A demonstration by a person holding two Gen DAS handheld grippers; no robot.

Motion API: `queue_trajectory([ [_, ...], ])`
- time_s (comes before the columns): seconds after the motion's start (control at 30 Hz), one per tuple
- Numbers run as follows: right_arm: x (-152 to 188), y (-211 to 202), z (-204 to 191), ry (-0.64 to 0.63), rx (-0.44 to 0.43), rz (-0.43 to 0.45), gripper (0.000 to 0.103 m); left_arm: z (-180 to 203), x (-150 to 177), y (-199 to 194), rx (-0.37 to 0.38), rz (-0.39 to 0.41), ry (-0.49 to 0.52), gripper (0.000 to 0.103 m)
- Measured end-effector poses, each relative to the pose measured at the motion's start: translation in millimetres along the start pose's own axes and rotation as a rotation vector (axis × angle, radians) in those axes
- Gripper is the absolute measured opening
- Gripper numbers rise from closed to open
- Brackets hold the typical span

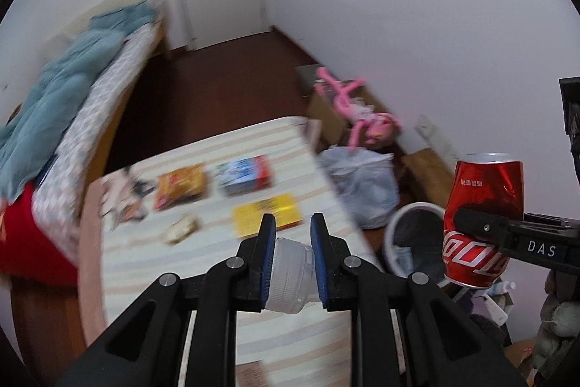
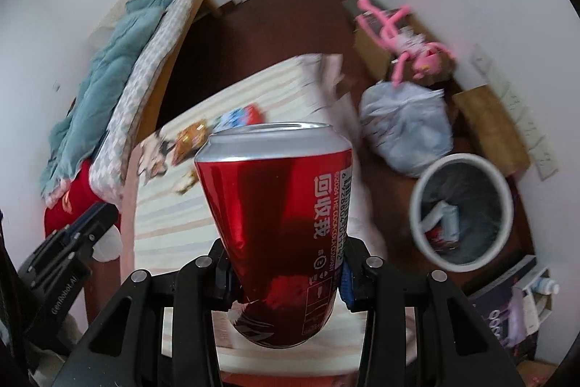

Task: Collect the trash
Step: 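Carry can and cup over the white bin and open both tools to drop them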

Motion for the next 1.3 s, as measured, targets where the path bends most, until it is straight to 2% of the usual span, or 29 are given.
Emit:
queue_trajectory([
  [0.17, -14.3, -22.4, 79.9, 0.048, 0.083, 0.017, 0.044, 69.0, -4.0, 36.0, 0.08, -0.039, 0.051, 0.017],
  [0.33, -13.4, -13.6, 157.4, 0.092, 0.166, -0.03, 0.044, 135.1, 12.2, 91.2, 0.146, -0.146, 0.129, 0.017],
  [0.47, 0.7, 22.5, 223.4, 0.158, 0.218, -0.125, 0.044, 180.2, 39.0, 148.3, 0.201, -0.288, 0.186, 0.017],
  [0.7, 37.4, 92.2, 319.2, 0.284, 0.263, -0.299, 0.044, 227.3, 91.8, 235.0, 0.263, -0.555, 0.226, 0.017],
  [0.9, 58.0, 141.6, 360.4, 0.362, 0.264, -0.392, 0.044, 254.6, 120.0, 273.5, 0.343, -0.734, 0.174, 0.017],
  [1.0, 64.2, 162.3, 369.8, 0.375, 0.255, -0.434, 0.044, 255.7, 128.6, 288.9, 0.326, -0.807, 0.135, 0.019],
  [1.07, 67.3, 175.2, 374.4, 0.382, 0.259, -0.471, 0.044, 253.2, 129.4, 294.1, 0.307, -0.816, 0.119, 0.027],
  [1.1, 69.0, 180.7, 377.0, 0.384, 0.266, -0.49, 0.044, 252.1, 128.8, 294.5, 0.295, -0.812, 0.118, 0.043],
  [1.13, 70.4, 184.2, 379.8, 0.388, 0.27, -0.502, 0.05, 251.2, 127.5, 295.0, 0.288, -0.802, 0.115, 0.064],
  [1.17, 71.1, 185.0, 381.5, 0.392, 0.272, -0.502, 0.056, 249.3, 125.6, 293.1, 0.281, -0.788, 0.113, 0.074],
  [1.2, 71.3, 183.7, 382.8, 0.392, 0.278, -0.494, 0.072, 246.5, 123.5, 290.9, 0.27, -0.775, 0.111, 0.083],
  [1.23, 70.6, 181.2, 383.9, 0.384, 0.285, -0.478, 0.081, 243.6, 122.6, 290.4, 0.259, -0.766, 0.107, 0.084],
  [1.27, 70.4, 177.3, 385.9, 0.379, 0.29, -0.466, 0.082, 240.4, 122.0, 288.5, 0.245, -0.758, 0.102, 0.085],
  [1.3, 70.4, 174.5, 387.3, 0.376, 0.295, -0.456, 0.082, 237.6, 121.4, 285.8, 0.23, -0.747, 0.102, 0.095],
])
Point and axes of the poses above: each gripper's, at about its wrist camera, not at the fingertips, and y roughly the way its jaws point, z to its right, x to its underside, the point moved 1 cm from there along y, roughly the way its jaws point, and after that the axes turned 15 degrees about z, right-handed, at the moved point
